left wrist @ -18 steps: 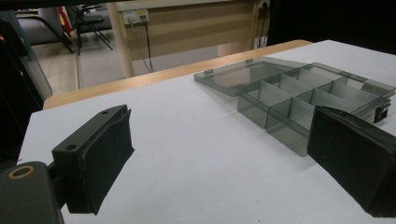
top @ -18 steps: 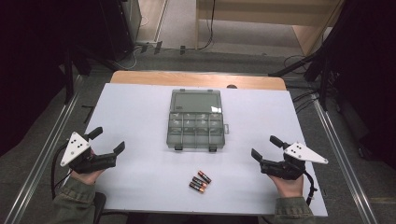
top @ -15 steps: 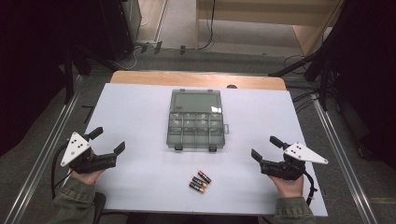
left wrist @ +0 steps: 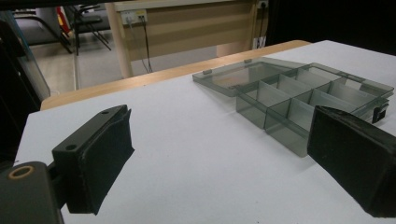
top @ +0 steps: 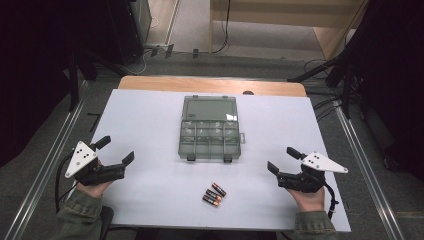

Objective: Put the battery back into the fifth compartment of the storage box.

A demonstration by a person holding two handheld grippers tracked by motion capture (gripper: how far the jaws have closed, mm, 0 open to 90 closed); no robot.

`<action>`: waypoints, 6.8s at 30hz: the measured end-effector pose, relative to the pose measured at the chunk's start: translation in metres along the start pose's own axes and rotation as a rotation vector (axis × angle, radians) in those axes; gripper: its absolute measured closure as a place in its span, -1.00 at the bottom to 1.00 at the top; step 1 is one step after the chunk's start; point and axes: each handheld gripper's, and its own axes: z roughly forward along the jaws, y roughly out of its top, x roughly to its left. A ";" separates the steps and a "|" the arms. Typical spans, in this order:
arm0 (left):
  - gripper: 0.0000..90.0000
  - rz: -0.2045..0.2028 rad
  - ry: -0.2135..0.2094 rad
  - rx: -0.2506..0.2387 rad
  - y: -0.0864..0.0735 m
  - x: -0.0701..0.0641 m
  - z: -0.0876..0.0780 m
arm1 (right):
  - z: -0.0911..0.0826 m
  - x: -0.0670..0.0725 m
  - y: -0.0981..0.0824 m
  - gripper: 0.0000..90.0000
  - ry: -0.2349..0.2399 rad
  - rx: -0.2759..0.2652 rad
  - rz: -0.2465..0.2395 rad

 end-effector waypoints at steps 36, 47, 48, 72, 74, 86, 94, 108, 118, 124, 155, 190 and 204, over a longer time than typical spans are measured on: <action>-0.84 -0.008 0.010 -0.029 0.002 0.002 -0.002 | 0.038 0.028 0.016 -0.65 0.053 0.524 -0.139; -0.84 -0.010 0.007 -0.035 0.002 0.002 -0.002 | 0.057 0.056 0.026 -0.66 0.084 0.600 -0.215; -0.84 -0.011 0.008 -0.034 0.002 0.002 -0.002 | 0.059 0.058 0.027 -0.66 0.091 0.606 -0.219; -0.84 -0.004 -0.007 -0.042 0.003 0.000 -0.003 | 0.114 0.129 0.044 -0.49 0.215 0.760 -0.327; -0.84 -0.003 -0.006 -0.043 0.003 0.000 -0.003 | 0.117 0.133 0.045 -0.44 0.213 0.774 -0.327; -0.84 0.000 -0.007 -0.047 0.003 0.000 -0.003 | 0.127 0.143 0.043 0.16 0.195 0.859 -0.357; -0.84 0.000 -0.004 -0.052 0.003 0.000 -0.004 | 0.133 0.144 0.038 0.39 0.193 0.924 -0.363; -0.84 -0.002 -0.012 -0.061 0.004 0.001 -0.003 | 0.137 0.146 0.035 0.72 0.181 0.972 -0.358; -0.84 -0.023 -0.021 -0.069 0.004 0.002 -0.004 | 0.133 0.139 0.052 0.73 0.171 0.908 -0.254; -0.84 -0.040 -0.020 -0.071 0.005 0.004 -0.003 | 0.136 0.137 0.069 0.72 0.160 0.855 -0.153; -0.84 -0.066 -0.021 -0.068 0.004 0.009 0.000 | 0.192 0.145 0.125 0.72 0.142 0.751 0.054; -0.84 -0.055 -0.033 -0.059 0.004 0.008 0.002 | 0.241 0.148 0.121 0.43 0.052 0.725 0.330; -0.84 -0.052 -0.033 -0.055 0.004 0.008 0.003 | 0.221 0.139 0.121 -0.47 0.008 0.666 0.256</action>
